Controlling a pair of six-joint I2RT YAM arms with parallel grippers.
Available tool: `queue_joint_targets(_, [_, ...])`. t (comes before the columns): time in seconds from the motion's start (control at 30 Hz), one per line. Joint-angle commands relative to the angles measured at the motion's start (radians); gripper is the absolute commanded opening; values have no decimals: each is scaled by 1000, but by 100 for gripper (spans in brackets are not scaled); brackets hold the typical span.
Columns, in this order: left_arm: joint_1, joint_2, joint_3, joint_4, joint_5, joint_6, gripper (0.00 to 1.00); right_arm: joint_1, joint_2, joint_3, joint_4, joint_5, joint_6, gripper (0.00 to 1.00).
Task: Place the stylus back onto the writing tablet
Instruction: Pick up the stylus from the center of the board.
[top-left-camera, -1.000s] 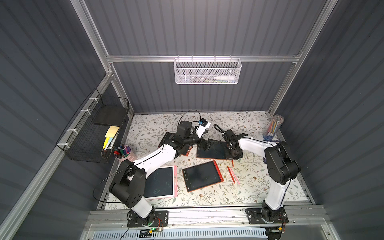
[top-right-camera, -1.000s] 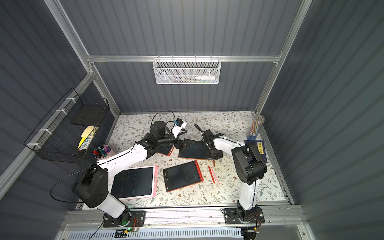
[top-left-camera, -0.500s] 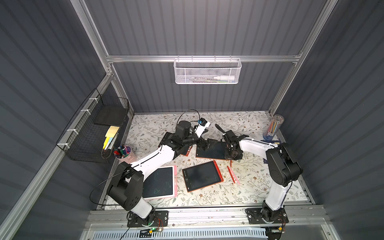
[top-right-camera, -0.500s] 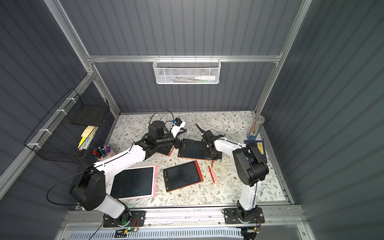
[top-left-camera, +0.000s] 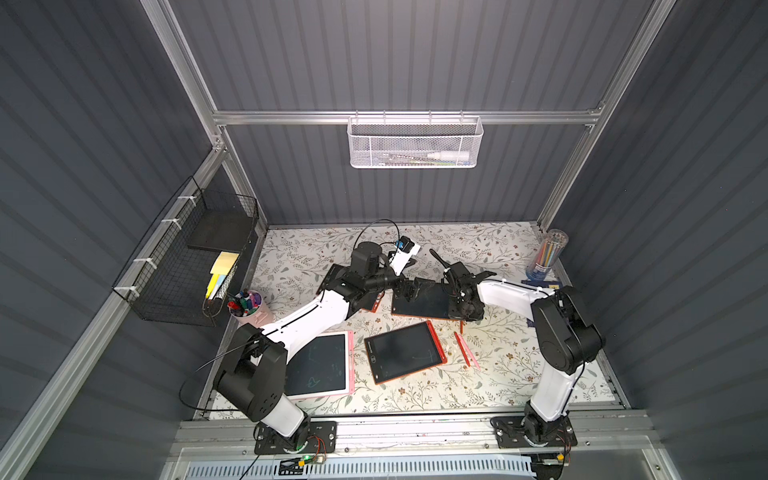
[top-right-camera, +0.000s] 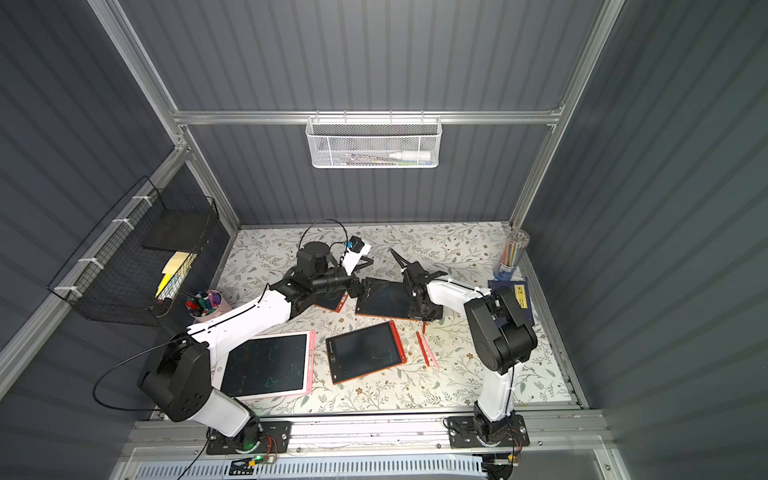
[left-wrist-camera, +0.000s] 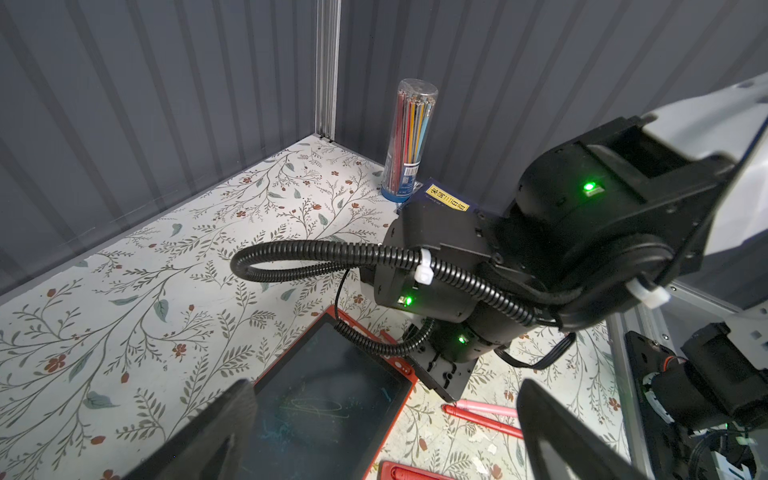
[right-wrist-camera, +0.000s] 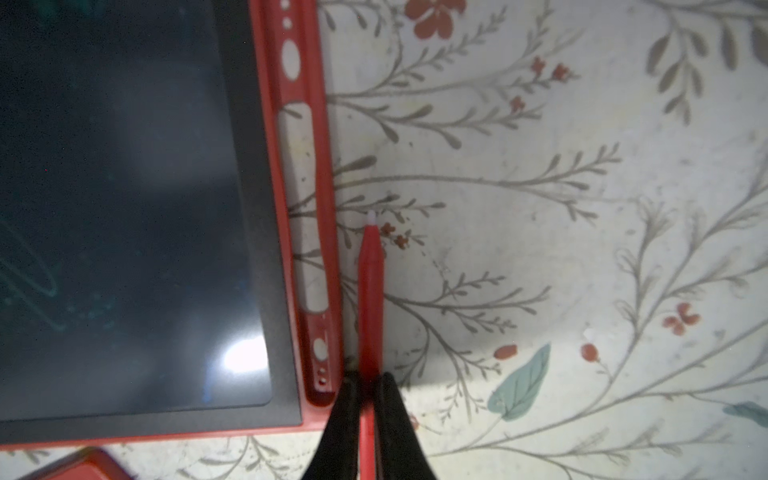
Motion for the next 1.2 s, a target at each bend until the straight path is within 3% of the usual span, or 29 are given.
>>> queue_joint_targets(0.0, [-5,-19,-8,4,7,18,100,6,87,-48,-42,-34,24,13])
queue_joint_targets(0.3, [-5,-17,-7,4,6,16,99,7,98,-56,-33,-33,22,15])
queue_joint_targets(0.63, [-5,-15,-8,7,10,15,99,7,83,-54,-21,-24,12,7])
queue_joint_targets(1.17, [-5,-25,-8,4,7,18,99,2,24,-15,-33,-27,-43,7])
